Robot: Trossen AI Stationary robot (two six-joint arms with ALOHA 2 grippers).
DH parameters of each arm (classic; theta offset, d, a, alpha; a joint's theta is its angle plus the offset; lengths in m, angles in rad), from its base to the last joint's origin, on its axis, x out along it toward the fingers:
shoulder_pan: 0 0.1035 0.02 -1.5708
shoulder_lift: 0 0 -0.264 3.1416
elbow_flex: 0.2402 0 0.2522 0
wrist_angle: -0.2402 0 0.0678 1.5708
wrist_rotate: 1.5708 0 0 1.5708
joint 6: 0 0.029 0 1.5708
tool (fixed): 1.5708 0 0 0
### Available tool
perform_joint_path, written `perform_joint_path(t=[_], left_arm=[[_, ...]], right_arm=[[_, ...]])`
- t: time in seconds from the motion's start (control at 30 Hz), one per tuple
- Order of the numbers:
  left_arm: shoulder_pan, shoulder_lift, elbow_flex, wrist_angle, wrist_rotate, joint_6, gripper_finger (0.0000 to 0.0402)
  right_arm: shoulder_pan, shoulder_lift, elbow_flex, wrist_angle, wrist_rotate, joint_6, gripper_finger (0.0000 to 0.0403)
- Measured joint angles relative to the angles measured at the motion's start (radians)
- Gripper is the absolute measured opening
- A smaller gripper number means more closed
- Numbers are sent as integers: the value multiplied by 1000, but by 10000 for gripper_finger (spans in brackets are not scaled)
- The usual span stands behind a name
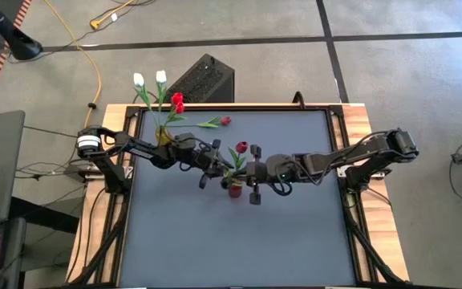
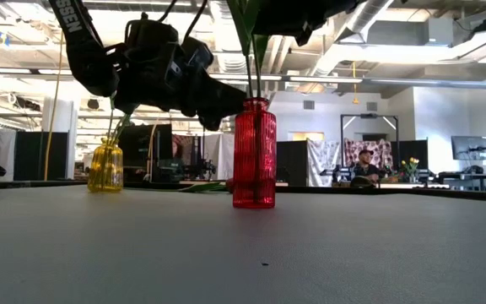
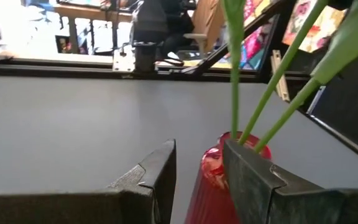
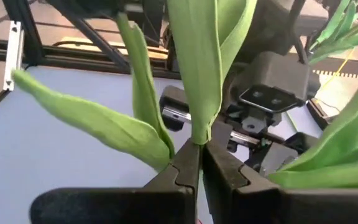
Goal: Sort flowers into vase by color
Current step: Put the black tulip into the red vase, then put the dark red tulip into the red vase
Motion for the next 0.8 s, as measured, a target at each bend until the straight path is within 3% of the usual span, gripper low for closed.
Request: perform_joint_path(t=[0.23, 0.6, 0.8], left_arm=[[0, -21, 0, -70, -99, 7, 119], [0, -198, 0, -363, -298, 125, 119], [0, -237, 0, -457, -412, 164, 119]], right_arm=[[-3, 0, -1, -19, 0, 6, 77], [-6, -2, -1, -48, 0, 6, 163], [-5, -46, 18, -175, 0, 24, 185]])
